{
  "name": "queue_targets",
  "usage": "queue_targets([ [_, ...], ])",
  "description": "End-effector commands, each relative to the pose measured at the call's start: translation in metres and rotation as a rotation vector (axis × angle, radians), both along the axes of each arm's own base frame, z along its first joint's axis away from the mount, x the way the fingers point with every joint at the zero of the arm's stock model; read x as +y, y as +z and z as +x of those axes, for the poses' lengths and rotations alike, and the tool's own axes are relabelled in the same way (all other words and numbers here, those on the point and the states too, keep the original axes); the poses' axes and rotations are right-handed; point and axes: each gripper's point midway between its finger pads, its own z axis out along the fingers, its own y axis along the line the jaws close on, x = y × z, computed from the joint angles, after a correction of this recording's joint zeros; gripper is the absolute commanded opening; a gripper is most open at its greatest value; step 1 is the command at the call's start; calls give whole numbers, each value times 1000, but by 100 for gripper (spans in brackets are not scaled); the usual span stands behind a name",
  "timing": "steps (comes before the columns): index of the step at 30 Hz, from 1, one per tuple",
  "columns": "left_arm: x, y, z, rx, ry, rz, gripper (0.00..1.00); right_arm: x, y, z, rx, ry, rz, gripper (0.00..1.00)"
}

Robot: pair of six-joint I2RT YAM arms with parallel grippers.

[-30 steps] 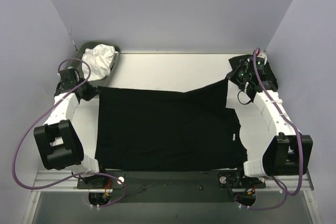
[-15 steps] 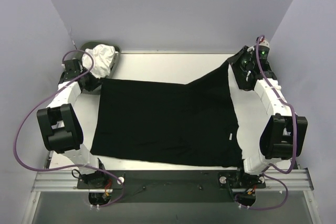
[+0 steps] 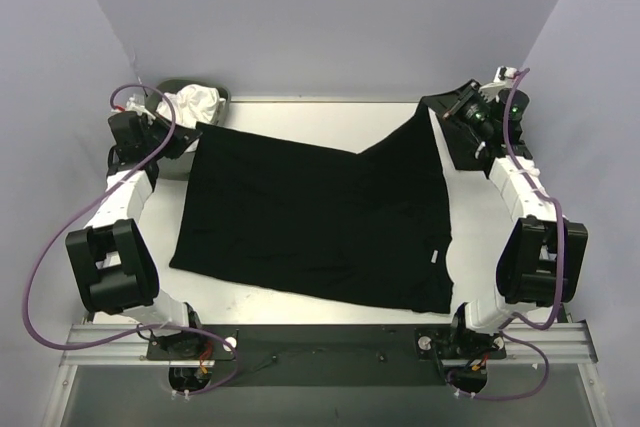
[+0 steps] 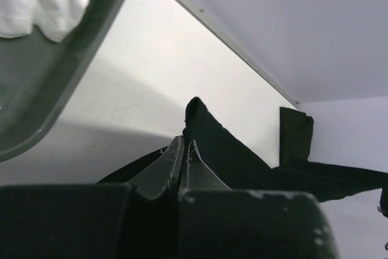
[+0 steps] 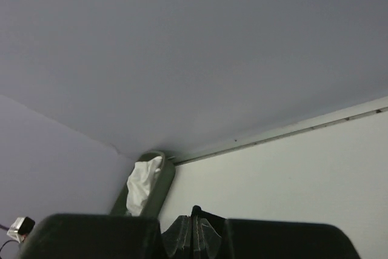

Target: Fold and stack the t-shirts

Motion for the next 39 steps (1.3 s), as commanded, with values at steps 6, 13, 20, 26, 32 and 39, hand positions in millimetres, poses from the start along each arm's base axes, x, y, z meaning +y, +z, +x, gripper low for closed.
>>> queue_targets([
  [6, -53, 86, -26, -286, -196, 17, 0, 85, 102, -59, -243, 157, -303, 0],
  [13, -83, 88, -51, -283, -249, 69, 0, 50, 100, -79, -150, -112, -607, 0],
  [20, -82, 84, -64, -268, -242, 108, 0, 18, 82, -98, -118, -225, -711, 0],
  [26, -57, 74, -76, -202, -137, 208, 0, -6, 44, -111, -7, -280, -712, 0],
  [32, -29, 36, -83, -76, -41, 212, 0, -29, 16, -120, 64, -320, -631, 0],
  [39, 18, -10, -91, 94, 137, 235, 0, -31, -25, -115, 165, -307, -572, 0],
])
